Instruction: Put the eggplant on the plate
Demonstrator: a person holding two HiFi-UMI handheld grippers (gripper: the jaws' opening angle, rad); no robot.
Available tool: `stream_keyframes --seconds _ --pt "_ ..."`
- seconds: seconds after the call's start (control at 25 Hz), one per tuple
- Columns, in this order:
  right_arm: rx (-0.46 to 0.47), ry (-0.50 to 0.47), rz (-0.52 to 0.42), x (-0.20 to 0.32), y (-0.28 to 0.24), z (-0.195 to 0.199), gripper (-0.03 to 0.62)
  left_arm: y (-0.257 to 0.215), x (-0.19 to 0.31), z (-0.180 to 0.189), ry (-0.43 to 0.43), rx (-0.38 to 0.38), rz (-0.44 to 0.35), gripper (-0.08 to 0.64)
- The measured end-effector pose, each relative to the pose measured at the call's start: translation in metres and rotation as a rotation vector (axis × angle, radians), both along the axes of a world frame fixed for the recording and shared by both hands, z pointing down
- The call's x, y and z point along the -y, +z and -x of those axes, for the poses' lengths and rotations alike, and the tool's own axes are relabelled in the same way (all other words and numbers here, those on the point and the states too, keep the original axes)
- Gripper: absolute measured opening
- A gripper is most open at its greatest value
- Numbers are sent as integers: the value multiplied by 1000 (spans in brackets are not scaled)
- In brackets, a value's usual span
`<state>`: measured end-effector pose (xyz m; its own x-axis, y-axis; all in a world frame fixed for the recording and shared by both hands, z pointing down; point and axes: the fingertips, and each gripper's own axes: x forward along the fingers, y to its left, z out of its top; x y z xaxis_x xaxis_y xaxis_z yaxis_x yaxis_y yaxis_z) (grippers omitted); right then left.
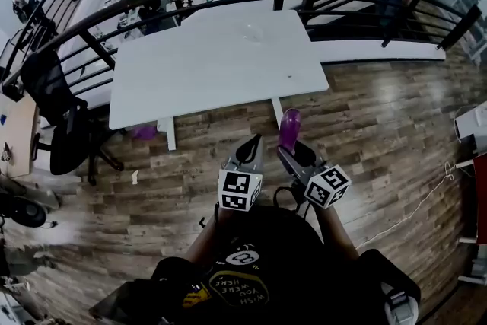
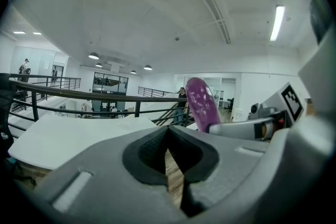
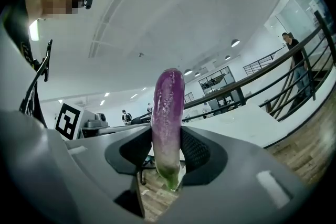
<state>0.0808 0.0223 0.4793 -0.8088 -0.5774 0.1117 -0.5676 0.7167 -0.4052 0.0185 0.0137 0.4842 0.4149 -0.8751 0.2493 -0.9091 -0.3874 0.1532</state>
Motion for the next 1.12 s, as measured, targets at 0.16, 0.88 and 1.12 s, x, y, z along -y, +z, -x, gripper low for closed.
stream_keyframes --seconds 0.16,0.88,1.12 --pt "-13 41 -7 30 -1 13 175 -3 32 13 36 -16 -13 5" --pt "-23 43 45 117 18 49 175 26 115 49 21 -44 59 5" --pt "-15 -6 24 177 12 55 175 21 169 43 12 5 49 5"
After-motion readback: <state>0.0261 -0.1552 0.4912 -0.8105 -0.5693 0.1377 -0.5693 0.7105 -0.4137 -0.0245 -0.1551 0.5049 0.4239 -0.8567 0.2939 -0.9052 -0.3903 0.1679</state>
